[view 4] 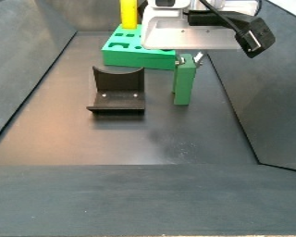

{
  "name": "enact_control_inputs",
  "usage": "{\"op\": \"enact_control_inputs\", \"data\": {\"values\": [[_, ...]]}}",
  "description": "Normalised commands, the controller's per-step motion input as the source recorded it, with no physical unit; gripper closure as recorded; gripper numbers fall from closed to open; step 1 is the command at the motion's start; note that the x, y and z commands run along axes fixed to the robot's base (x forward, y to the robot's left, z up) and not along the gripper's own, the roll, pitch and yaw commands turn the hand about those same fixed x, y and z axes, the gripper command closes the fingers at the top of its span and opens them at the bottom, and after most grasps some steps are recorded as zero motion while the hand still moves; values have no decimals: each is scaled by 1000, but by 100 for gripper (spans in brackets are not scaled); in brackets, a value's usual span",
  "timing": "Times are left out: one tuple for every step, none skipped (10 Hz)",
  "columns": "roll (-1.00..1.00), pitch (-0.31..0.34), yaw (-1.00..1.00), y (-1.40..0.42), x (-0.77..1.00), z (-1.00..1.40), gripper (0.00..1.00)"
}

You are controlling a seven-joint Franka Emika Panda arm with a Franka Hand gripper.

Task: Pick up the arch object. Move up. Rotate the arch object. Move to above the board. Insert the arch object.
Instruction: Rotate the arch object.

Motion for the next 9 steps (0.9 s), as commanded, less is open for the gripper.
{"op": "enact_control_inputs", "data": {"values": [[86,-35,-9,0,0,0,0],[84,-35,-3,0,0,1000,0],[82,-28,-3,-1,-8,1000,0],[75,13,0,-6,-36,962,0],[68,34,2,-6,-21,761,0],[65,43,4,-6,-13,588,0],[62,48,6,-5,-10,407,0],[59,53,8,-5,-5,223,0],[9,8,-1000,83,0,0,0]]}}
